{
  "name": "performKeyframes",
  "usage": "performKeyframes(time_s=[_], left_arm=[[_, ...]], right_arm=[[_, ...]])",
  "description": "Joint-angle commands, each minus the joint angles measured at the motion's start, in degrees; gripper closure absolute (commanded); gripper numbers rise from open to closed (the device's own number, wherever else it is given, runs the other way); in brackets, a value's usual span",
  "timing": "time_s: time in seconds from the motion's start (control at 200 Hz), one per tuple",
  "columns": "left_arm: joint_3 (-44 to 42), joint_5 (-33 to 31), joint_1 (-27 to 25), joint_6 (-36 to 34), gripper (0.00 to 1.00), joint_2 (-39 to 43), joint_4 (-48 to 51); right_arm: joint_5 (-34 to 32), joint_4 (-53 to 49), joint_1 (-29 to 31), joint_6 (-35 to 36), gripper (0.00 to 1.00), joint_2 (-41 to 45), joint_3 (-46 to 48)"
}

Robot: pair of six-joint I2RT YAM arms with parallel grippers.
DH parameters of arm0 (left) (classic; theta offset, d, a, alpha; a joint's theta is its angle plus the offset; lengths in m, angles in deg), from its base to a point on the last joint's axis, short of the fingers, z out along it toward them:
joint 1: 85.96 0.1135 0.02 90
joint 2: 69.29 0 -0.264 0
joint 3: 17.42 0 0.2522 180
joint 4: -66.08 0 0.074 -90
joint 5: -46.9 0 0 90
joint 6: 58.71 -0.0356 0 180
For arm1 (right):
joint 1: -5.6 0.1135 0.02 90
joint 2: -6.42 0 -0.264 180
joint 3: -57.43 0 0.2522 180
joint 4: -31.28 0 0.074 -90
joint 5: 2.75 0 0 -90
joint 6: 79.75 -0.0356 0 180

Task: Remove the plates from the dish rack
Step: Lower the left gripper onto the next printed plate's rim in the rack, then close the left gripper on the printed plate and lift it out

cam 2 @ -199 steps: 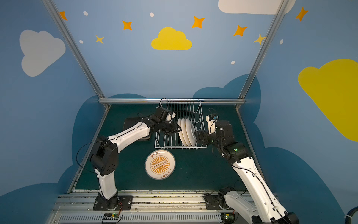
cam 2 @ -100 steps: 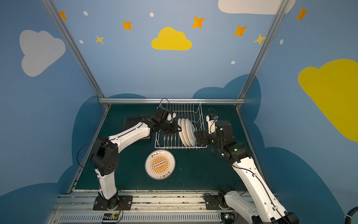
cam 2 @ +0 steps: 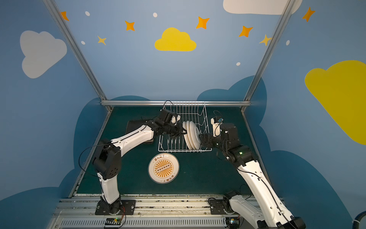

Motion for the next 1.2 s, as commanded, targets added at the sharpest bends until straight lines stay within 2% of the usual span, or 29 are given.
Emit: performKeyframes(time_s=[0.0, 0.581, 0.886, 1.071, 1.196], left_arm=[[-0.6, -0.4, 0.3, 2.3, 0.97, 4.0, 1.1], [-1.0, -1.7, 1.4, -0.2, 0.97, 13.4, 2.6], [-0.9, -5.0, 2.8, -2.0, 0.97, 19.2, 4.3], [-0.8, -5.9, 3.8, -5.8, 0.97, 22.7, 5.0], [-0.9, -6.1, 4.0, -12.4, 0.97, 25.1, 4.7]], right_arm=[[0.4, 0.3, -0.2, 0.0, 0.11, 0.1, 0.5], [0.7, -0.4, -0.3, -4.2, 0.09, -1.2, -2.1], [5.0, 1.5, -0.2, -4.3, 0.09, -1.1, -3.4], [8.2, 1.6, -0.2, -5.3, 0.09, -2.7, -5.6], [10.5, 1.7, -0.2, -6.5, 0.09, -3.6, -6.9]])
